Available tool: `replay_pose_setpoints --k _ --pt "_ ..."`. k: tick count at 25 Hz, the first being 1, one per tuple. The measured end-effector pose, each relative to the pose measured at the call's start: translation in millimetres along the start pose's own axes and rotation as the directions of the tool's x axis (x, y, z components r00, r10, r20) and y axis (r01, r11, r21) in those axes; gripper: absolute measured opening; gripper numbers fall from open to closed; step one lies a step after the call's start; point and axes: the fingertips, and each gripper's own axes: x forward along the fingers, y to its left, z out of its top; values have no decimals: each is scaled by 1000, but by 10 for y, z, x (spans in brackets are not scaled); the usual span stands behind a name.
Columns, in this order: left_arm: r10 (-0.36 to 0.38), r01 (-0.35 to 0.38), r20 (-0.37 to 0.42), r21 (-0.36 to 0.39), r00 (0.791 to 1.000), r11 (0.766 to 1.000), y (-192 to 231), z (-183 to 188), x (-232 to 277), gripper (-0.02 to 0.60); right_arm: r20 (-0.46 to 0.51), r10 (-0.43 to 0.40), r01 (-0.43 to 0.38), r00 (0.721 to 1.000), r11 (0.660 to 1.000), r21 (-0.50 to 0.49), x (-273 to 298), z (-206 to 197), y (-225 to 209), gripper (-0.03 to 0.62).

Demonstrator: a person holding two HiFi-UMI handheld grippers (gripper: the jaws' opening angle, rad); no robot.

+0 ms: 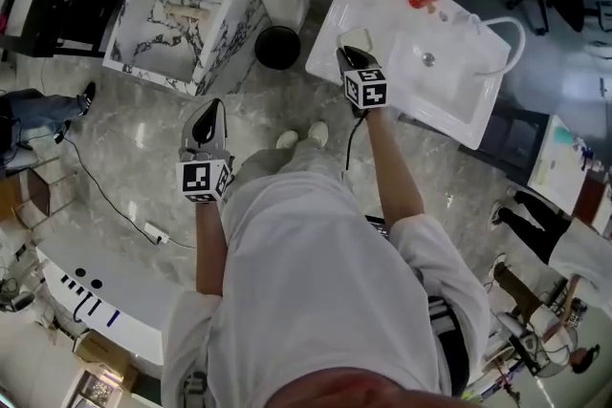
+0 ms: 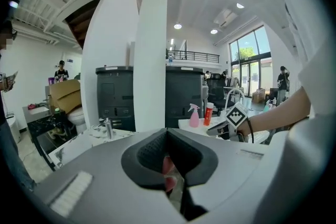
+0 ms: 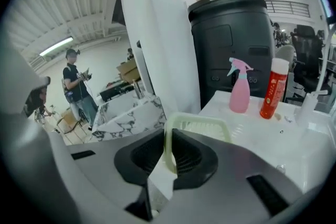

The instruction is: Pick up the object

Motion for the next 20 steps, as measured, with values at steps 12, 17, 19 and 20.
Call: replay_pose_setpoints --k 12,17,19,20 --pt "-210 202 110 84 971 976 -289 522 322 -3 337 8 -32 942 997 68 -1226 990 658 52" --pt "-296 278 159 130 942 952 -466 858 419 -3 441 -5 -17 898 999 45 -1727 1314 863 51" --pt "-335 311 178 147 925 939 -569 981 450 -3 476 -12 -3 880 1000 31 -1927 1417 920 51" --pt "-352 327 186 153 917 933 -615 1035 461 -3 492 -16 5 870 1000 24 -2022 1466 947 51"
